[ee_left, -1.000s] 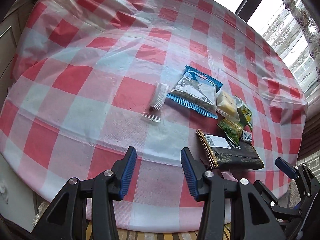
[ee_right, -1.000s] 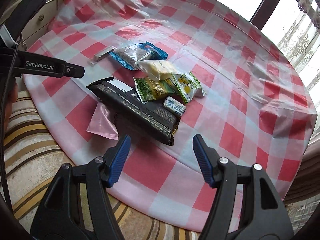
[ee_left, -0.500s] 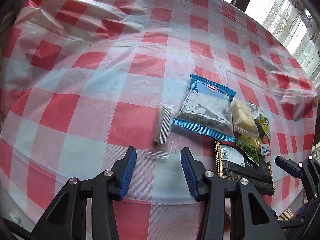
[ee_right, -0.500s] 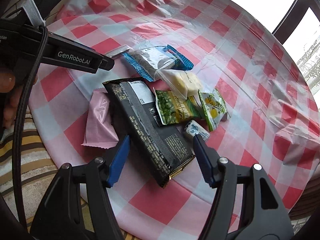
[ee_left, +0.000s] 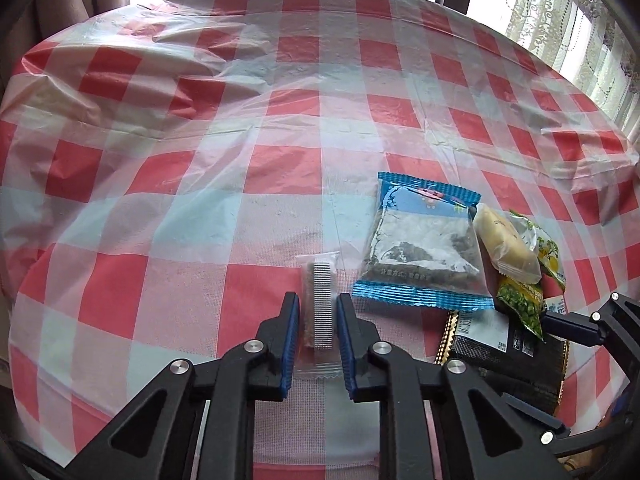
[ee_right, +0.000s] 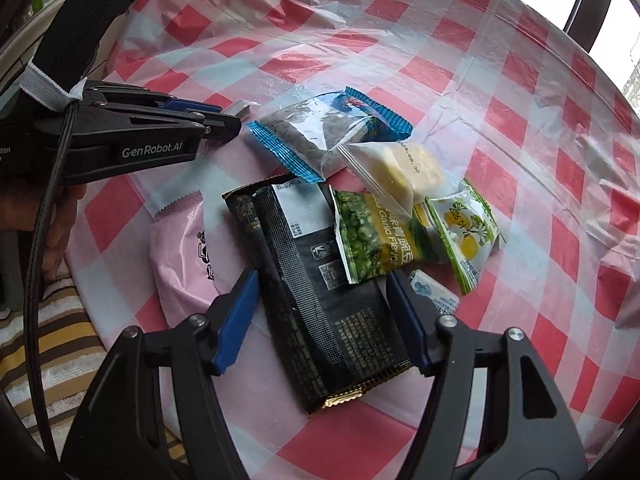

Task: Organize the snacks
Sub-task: 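Grasp the black cracker bar with right tool while left tool grasps clear comb-like packet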

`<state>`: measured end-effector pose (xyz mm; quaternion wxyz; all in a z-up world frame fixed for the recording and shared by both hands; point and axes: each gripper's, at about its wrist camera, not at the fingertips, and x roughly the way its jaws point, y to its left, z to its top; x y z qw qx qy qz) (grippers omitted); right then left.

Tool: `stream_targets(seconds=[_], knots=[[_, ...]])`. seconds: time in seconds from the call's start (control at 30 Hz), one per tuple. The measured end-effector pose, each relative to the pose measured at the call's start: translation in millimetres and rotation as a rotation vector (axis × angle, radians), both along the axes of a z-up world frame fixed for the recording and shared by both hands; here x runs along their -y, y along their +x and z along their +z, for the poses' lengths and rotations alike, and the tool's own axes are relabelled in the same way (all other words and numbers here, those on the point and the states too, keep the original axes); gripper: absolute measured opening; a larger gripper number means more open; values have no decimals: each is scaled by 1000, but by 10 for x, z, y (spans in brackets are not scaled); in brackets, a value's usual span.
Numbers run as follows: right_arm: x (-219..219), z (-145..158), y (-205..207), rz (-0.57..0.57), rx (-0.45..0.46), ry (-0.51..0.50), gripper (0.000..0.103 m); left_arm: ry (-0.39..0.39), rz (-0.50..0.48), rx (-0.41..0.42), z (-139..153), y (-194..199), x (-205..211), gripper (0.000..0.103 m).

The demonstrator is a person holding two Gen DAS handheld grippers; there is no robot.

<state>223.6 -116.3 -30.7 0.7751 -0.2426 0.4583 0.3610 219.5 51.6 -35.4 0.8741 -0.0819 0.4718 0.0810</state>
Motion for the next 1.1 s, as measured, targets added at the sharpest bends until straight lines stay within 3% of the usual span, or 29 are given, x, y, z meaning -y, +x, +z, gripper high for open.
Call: stream_targets(seconds=[0.07,0.23,0.3,0.37,0.43,1.1], knots=[[30,-33,70,-9,-50,25,74,-5,0,6,-3,-9,-7,18],[2,-40,146,0,-70,55,78,-23,3,17,-5,-33,-28,16],[-23,-41,143,-3,-64,49,75,-31,5,22,-6,-47,-36,15],[-14,-23,128,-8,-66,56,63,-33,14,26,-5,-70,-45,15],[27,-9,115,-20,-87,73,59,-37,26,29,1,-95,-66,15],[519,192,-218,-169,-134,151,56,-33,30,74,268,-443,117,15]])
